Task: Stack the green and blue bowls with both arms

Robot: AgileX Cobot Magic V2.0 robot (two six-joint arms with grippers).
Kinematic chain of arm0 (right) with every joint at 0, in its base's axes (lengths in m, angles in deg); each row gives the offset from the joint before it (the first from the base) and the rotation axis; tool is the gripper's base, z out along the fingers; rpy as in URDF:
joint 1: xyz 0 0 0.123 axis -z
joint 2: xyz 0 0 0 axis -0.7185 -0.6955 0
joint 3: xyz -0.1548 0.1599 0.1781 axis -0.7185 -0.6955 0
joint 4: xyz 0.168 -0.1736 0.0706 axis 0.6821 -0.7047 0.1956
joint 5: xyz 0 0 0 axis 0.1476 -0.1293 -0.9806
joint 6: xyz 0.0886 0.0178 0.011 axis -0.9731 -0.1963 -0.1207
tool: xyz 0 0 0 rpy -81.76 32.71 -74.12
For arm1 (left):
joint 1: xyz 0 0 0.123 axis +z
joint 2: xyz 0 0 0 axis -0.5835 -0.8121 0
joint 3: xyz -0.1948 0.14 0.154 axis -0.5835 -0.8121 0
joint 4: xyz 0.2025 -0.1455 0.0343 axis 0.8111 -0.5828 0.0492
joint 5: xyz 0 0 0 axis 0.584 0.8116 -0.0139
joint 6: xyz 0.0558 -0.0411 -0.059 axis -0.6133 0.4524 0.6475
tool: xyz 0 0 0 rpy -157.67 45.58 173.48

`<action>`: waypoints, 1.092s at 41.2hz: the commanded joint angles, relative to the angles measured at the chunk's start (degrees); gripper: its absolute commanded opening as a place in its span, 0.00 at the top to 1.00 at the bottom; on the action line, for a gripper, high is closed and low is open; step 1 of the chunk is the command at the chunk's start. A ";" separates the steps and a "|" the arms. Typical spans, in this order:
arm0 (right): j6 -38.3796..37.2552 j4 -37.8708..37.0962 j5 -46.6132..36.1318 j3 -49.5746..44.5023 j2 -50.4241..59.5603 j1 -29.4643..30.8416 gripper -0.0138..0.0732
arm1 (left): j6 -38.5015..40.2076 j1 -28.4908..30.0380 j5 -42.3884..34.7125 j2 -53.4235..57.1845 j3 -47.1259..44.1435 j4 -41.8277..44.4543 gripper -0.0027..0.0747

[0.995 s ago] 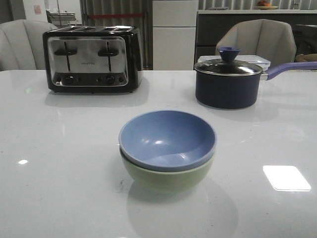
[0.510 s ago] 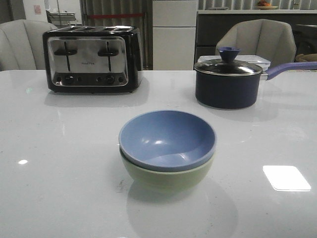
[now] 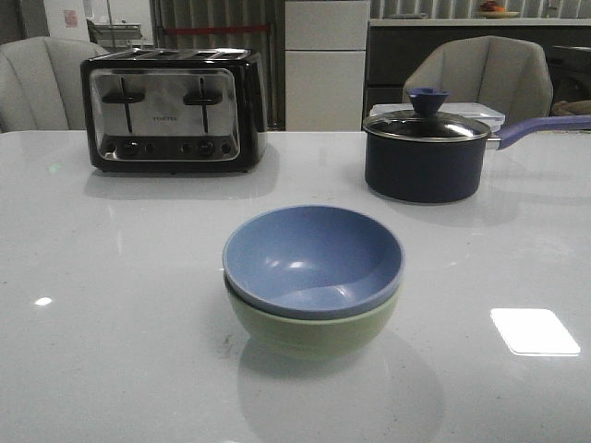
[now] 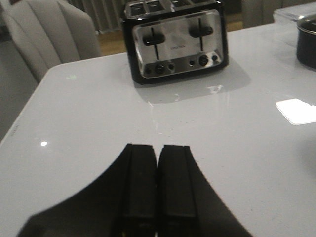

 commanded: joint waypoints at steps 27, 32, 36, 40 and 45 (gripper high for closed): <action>0.07 0.15 -3.14 1.36 -0.10 0.27 0.78 | 9.68 5.51 -24.22 9.10 -14.14 0.78 0.84; 0.07 0.15 -3.14 1.36 -0.10 0.27 0.78 | 9.68 5.51 -24.22 9.10 -14.14 0.78 0.84; 0.07 0.15 -3.14 1.36 -0.10 0.27 0.78 | 9.68 5.51 -24.22 9.10 -14.14 0.78 0.84; 0.07 0.15 -3.14 1.36 -0.10 0.27 0.78 | 9.68 5.51 -24.22 9.10 -14.14 0.78 0.84; 0.07 0.15 -3.14 1.36 -0.10 0.27 0.78 | 9.68 5.51 -24.22 9.10 -14.14 0.78 0.84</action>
